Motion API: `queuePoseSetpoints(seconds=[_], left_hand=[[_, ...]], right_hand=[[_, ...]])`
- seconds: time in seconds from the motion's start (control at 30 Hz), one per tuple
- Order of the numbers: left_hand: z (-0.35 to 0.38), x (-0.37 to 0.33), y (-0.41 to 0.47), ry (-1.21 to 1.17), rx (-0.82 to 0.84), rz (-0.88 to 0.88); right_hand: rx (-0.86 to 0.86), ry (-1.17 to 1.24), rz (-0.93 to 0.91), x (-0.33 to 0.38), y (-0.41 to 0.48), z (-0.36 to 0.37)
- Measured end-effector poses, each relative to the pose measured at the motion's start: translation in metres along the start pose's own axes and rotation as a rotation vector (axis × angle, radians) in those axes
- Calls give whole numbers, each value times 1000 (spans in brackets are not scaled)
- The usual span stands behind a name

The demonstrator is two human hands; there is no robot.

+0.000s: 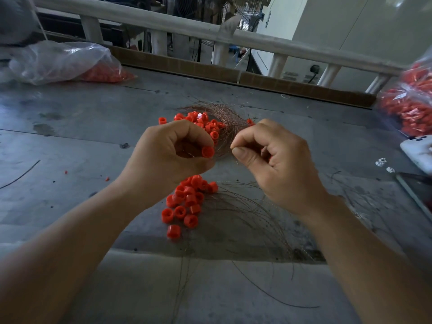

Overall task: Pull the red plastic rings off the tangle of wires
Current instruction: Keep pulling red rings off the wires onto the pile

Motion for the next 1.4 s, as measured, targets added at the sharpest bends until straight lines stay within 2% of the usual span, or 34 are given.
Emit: queuePoseSetpoints(seconds=[0.3, 0.47, 0.83, 1.3, 1.4], left_hand=[[2, -2, -1, -96, 3, -10], [2, -12, -1, 19, 33, 77], [7, -14, -3, -59, 70, 84], [10, -4, -6, -456, 87, -103], [12, -3, -6, -473, 106, -103]], right_hand=[[33, 22, 15, 0, 0, 4], [85, 80, 61, 0, -2, 11], [177, 125, 125, 1, -5, 18], [139, 171, 210, -5, -3, 11], [139, 176, 219, -6, -3, 8]])
Point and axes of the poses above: each hand's wrist, its own y-axis towards the middle knuckle, its own z-axis out of the palm, x = y × z, the point moved 7 cm from there along y, towards the middle knuckle, and after that the axes turned 9 degrees about z, right-handed, at the moved point
